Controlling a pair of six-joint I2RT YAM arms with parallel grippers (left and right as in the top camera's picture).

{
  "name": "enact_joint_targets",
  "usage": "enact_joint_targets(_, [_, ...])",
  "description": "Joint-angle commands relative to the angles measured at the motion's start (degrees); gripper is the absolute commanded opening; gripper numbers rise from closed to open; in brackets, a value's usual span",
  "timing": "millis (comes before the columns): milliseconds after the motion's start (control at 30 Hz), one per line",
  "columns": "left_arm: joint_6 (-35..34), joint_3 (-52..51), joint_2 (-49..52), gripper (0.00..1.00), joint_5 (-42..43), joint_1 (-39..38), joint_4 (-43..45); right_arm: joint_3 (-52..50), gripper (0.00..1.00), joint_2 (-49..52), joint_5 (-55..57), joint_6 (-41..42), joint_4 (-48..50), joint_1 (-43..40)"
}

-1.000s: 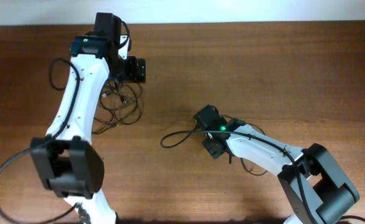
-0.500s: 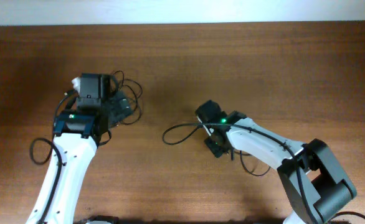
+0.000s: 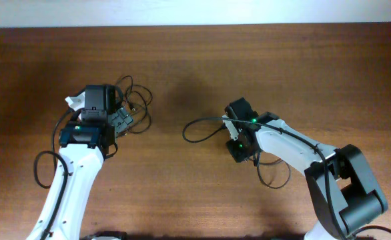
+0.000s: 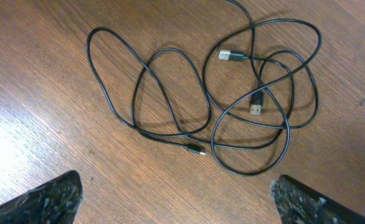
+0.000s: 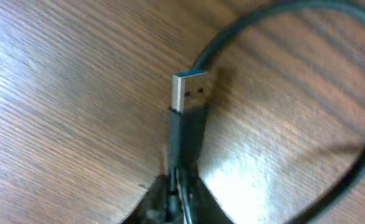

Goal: Untangle cables

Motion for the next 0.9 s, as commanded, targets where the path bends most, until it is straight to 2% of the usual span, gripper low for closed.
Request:
enact_joint_targets(0, [-0.79,-0.52,0.35,0.99,0.24,0.26,0.13,-1.53,0.37,1.29,-1.38,-0.35,2.78,0.33])
enact_joint_targets(100, [-0.79,-0.52,0.35,0.99,0.46,0.24,0.15,-1.66,0.51,1.29,-0.87,-0.37,3.39,0.26])
enact_joint_targets(200, [-0.76,-0.52,0.35,0.99,1.11,0.26,0.55,-2.62,0.52,1.29,-0.72,-0.37,3.28,0.26])
enact_joint_targets(367, [-0.79,-0.52,0.35,0.99,1.09,0.26,0.68,-3.85,0.55,1.29,-1.16,0.09,-5.4,0.28])
enact_joint_targets(433, [-0.11,-0.52,0.35,0.99,1.09,0.26,0.7,-4.09,0.54,1.29,-1.16,0.09,-5.33,0.28])
enact_joint_targets(467, [-0.11,-0.52,0.35,0.99,1.09,0.26,0.68,-4.09,0.47,1.29,-1.16,0.09,-5.01,0.28])
enact_joint_targets(500, [-0.11,-0.52,0.35,0.99,1.11,0.26,0.7,-4.09,0.24,1.29,-1.16,0.09,-4.42,0.28])
enact_joint_targets(533, [-0.11,-0.52,0.35,0.99,1.09,0.26,0.7,-4.09,0.14,1.29,-1.18,0.09,-4.2,0.26])
enact_joint_targets(567, [-0.11,-0.52,0.35,0.99,1.09,0.26,0.7,-4.09,0.09,1.29,-1.18,0.11,-4.04,0.28])
enact_joint_targets(633, [-0.11,-0.52,0.35,0.99,1.11,0.26,0.68,-3.63,0.04,1.25,-1.18,0.11,-4.98,0.26])
enact_joint_targets(700, [-0.07,-0.52,0.35,0.99,1.09,0.26,0.7,-0.28,0.04,0.7,-1.29,0.09,-8.96,0.22])
enact_joint_targets(867, [1.31,-0.52,0.35,0.99,2.27,0.26,1.03,18.05,0.04,-2.73,-2.08,0.07,-23.43,0.2])
